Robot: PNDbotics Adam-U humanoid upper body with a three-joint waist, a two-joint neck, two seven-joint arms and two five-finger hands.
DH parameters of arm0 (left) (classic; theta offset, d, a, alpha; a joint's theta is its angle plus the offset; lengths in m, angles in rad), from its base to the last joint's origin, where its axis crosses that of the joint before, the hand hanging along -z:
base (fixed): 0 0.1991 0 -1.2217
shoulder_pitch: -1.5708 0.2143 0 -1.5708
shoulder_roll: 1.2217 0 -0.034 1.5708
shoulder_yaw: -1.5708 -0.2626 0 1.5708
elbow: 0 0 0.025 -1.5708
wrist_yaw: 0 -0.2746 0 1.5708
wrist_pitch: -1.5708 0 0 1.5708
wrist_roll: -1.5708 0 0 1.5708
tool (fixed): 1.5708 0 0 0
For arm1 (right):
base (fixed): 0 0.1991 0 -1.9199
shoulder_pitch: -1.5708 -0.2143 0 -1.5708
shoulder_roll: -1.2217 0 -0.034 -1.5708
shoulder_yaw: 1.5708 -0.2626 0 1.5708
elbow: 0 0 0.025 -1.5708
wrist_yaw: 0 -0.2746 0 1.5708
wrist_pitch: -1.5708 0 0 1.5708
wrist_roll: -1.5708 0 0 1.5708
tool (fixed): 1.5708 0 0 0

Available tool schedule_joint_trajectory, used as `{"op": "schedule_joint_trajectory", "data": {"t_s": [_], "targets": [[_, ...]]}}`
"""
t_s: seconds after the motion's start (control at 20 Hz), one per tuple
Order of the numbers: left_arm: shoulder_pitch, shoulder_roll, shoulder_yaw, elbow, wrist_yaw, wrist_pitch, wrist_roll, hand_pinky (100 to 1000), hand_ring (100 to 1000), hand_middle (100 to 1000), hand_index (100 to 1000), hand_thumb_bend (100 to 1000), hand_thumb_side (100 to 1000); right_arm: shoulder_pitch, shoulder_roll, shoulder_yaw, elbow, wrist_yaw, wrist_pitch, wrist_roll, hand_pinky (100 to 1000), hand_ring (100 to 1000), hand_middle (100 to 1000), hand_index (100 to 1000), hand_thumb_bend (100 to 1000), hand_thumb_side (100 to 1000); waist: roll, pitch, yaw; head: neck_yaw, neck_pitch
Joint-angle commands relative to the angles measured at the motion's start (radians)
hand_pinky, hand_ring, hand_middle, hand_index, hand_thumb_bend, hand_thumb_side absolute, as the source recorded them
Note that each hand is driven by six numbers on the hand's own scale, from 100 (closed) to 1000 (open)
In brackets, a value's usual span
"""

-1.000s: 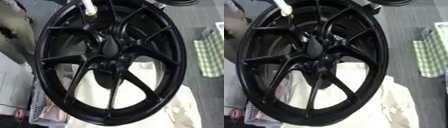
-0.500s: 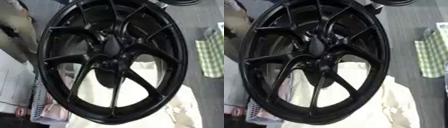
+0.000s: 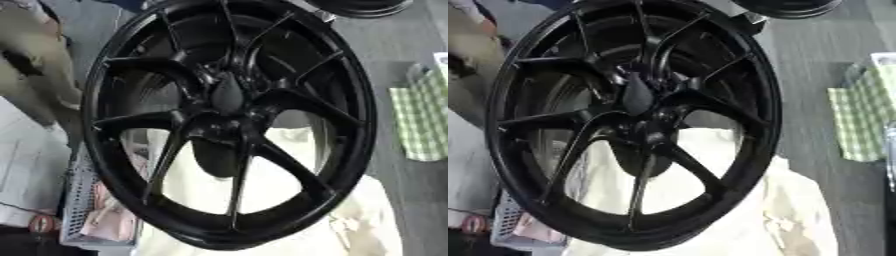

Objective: Pull the pin out of the wheel hub.

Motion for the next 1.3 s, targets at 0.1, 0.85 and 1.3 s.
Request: {"op": "schedule_joint_trajectory", "data": {"t_s": [0.1, 0.85, 1.3], "targets": [[0.042, 0.029, 0.018, -0.030, -0.058, -0.020, 0.047, 801, 550, 368, 517, 100, 277, -0.011, -0.026, -0.008, -0.019, 0.013, 0.226, -0.225, 702, 688, 751, 758, 100, 525, 0.001, -0.026, -0.002, 0.001, -0.014], [0.084, -0.006, 0.030, -0.063, -0.180, 0.032, 0.082, 869, 736, 612, 799, 100, 428, -0.014, -0.020, -0.008, -0.019, 0.009, 0.227, -0.225, 702, 687, 751, 757, 100, 525, -0.012, -0.022, -0.003, 0.000, -0.015], [0.212, -0.115, 0.032, -0.698, 0.534, 0.045, 0.565, 850, 688, 591, 806, 100, 566, -0.020, -0.040, 0.007, -0.019, 0.024, 0.233, -0.225, 704, 689, 751, 758, 100, 524, -0.022, -0.015, 0.008, -0.010, -0.021]]}}
